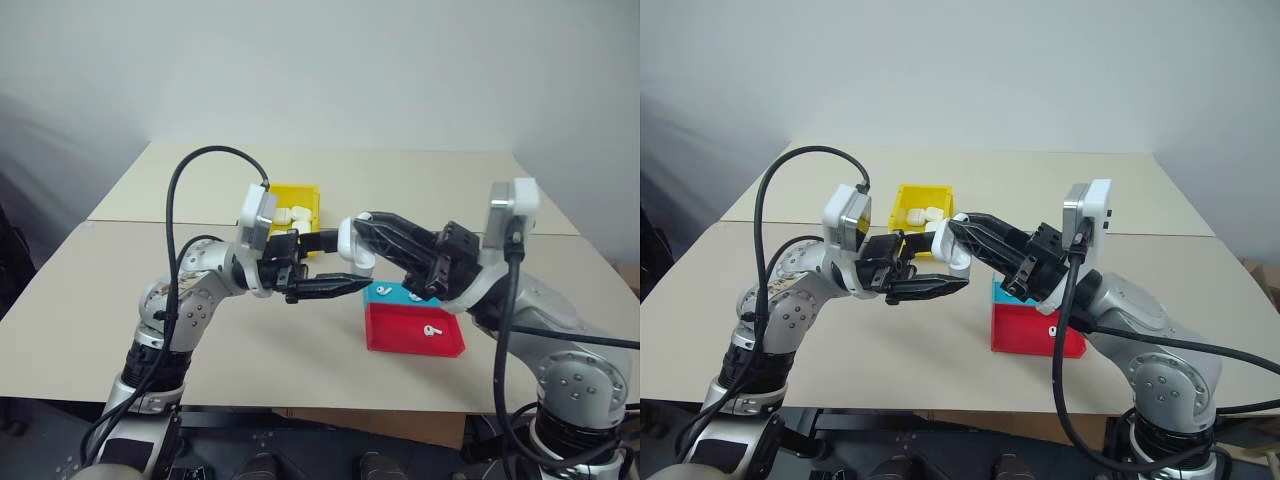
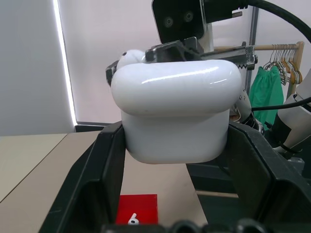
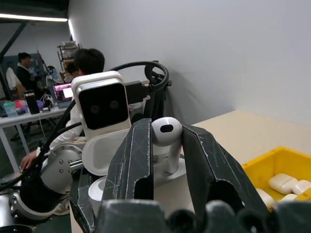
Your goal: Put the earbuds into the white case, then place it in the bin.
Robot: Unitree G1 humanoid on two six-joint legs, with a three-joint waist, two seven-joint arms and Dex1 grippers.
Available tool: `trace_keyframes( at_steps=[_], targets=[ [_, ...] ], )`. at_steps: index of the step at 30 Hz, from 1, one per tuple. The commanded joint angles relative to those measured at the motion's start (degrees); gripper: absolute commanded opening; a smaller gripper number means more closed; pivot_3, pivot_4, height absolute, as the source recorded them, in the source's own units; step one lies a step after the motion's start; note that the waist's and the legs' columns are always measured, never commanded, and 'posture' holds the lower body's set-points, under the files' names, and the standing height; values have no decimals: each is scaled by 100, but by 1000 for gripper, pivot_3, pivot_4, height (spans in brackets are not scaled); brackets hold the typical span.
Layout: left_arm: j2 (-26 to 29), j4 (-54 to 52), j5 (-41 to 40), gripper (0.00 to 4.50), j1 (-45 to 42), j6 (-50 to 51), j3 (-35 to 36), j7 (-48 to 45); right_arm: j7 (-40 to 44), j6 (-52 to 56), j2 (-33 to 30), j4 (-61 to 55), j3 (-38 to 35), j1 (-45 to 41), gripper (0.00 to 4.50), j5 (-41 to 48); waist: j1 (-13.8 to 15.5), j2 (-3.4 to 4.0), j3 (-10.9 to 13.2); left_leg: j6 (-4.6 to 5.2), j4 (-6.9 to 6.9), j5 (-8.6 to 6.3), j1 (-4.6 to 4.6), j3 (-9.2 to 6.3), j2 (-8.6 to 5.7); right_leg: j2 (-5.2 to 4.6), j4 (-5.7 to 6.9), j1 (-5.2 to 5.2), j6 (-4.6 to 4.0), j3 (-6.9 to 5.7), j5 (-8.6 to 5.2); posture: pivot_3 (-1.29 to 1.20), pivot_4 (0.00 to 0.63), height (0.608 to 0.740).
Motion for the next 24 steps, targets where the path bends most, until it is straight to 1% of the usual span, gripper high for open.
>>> trace_keyframes(
  at_steps=[1, 8, 11, 16, 17, 24],
  targets=[
    [-21, -188, -11, 2767, -73, -134, 114, -41, 42, -244, -100, -51, 41, 7, 986, -66, 1, 0, 0, 0, 0, 0, 0, 0, 0, 0, 0, 0, 0, 0, 0, 0, 150, 740],
    [-31, -214, 22, 2767, -46, -165, 121, -45, 110, -331, -252, -34, 157, 54, 986, -151, 5, 0, 0, 0, 0, 0, -2, 0, 0, 0, -2, -2, -1, 0, -1, 0, 150, 740],
    [-38, -197, 42, 2767, -49, -180, 123, -50, 149, -343, -309, -28, 198, 79, 1687, -152, 6, 0, 0, 0, 0, 0, -3, 0, 0, 0, -4, -1, -1, 0, -1, 0, 150, 740],
    [-69, -179, 92, 2767, -42, -207, 138, -35, 171, -423, -356, -30, 197, 111, 3419, -169, 7, 0, 0, 0, -1, 0, -3, 0, 0, -1, -4, -2, -2, 0, -1, 0, 150, 740],
    [-73, -176, 103, 2767, -39, -212, 141, -38, 176, -432, -369, -31, 192, 114, 3708, -155, 7, 0, 0, 0, -1, 0, -3, 0, 0, -1, -4, -2, -2, 0, -1, 0, 150, 740],
    [-109, -144, 143, 2767, -40, -235, 152, -22, 167, -519, -409, -4, 67, 80, 3708, -53, 7, -1, 0, 0, -1, 0, -3, 0, 0, -1, -5, -2, -2, 0, -2, 0, 150, 740]
  ],
)
